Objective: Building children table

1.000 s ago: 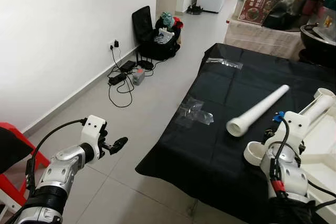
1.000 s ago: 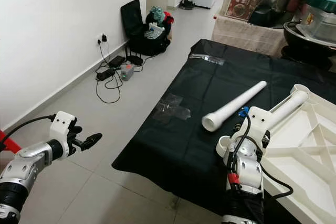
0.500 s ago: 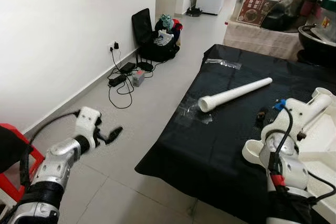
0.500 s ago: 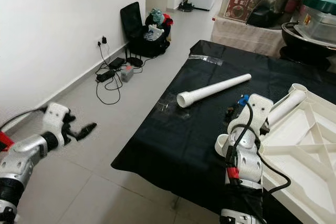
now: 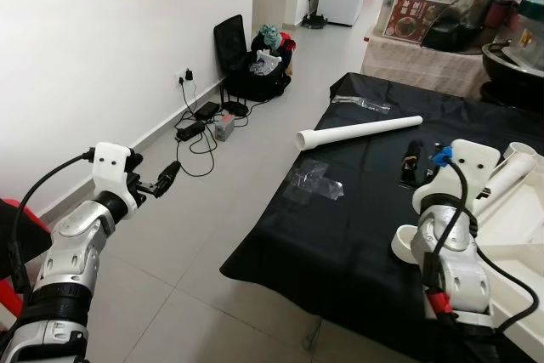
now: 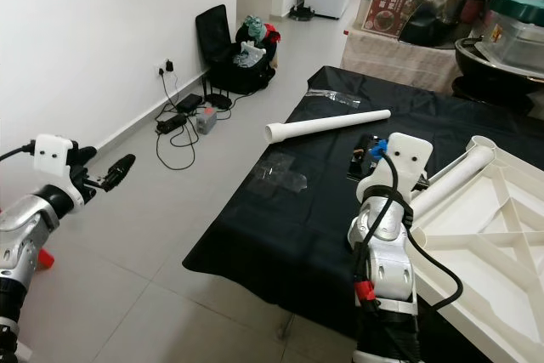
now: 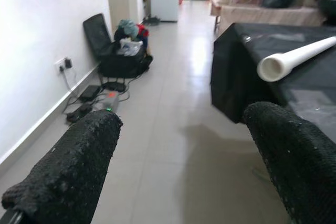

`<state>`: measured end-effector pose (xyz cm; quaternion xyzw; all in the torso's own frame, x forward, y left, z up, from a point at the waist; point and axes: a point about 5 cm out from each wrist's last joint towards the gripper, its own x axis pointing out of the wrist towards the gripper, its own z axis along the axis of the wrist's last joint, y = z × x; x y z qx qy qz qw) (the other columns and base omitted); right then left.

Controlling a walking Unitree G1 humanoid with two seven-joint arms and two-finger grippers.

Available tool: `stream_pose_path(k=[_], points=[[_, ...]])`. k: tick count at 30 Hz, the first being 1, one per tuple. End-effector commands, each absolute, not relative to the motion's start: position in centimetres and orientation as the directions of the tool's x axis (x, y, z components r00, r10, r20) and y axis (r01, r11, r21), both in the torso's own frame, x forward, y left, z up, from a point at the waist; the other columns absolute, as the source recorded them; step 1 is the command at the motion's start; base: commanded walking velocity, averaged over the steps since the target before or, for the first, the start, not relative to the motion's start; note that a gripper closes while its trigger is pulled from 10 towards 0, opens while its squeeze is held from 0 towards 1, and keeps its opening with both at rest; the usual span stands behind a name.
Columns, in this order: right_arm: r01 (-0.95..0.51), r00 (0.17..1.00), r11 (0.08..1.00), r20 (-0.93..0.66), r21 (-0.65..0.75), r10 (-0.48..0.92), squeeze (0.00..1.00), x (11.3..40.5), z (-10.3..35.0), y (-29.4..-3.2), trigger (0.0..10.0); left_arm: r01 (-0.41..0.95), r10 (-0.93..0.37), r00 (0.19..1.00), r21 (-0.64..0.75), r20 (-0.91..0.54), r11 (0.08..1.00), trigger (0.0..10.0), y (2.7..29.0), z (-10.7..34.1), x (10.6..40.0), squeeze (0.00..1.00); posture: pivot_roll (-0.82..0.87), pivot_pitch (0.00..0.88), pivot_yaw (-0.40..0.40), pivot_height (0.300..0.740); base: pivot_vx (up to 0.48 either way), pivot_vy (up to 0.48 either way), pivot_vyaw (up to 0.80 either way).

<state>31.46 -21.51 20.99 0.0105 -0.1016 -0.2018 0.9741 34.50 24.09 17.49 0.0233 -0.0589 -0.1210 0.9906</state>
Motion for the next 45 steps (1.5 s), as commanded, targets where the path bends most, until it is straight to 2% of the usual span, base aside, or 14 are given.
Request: stream_pose_path(k=[1,5,6,35,45], points=[[0.371,0.898,0.927,0.230,0.062,-0.375,1.00,31.3,21.5,-21.2,10.0,0.255,-0.259,0.962,0.047,0.088,0.966,10.0,23.5,16.8,34.3,0.00,0.06,0.000,-0.073,0.740,0.000,0.000,0.00],[0.369,0.903,0.928,0.213,0.056,-0.373,1.00,31.5,21.3,-21.0,10.0,0.270,-0.273,0.959,0.056,0.071,0.961,10.0,22.7,16.3,34.2,0.00,0.06,0.000,-0.073,0.740,0.000,0.000,0.00],[0.373,0.903,0.926,0.209,0.056,-0.376,0.00,31.5,21.1,-21.0,10.0,0.271,-0.274,0.959,0.055,0.072,0.961,10.0,22.6,16.2,34.2,0.00,0.06,0.000,-0.073,0.740,0.000,0.000,0.00],[0.393,0.891,0.914,0.204,0.102,-0.406,0.00,31.8,21.2,-21.4,10.0,0.288,-0.291,0.953,0.041,0.089,0.957,10.0,22.3,16.6,33.9,0.00,0.06,0.000,-0.072,0.740,0.000,0.000,0.00],[0.394,0.890,0.912,0.199,0.114,-0.410,0.00,31.8,21.2,-21.4,10.0,0.313,-0.315,0.945,0.041,0.090,0.949,10.0,22.1,16.8,33.8,0.00,0.06,0.000,-0.073,0.740,0.000,0.460,-0.77]])
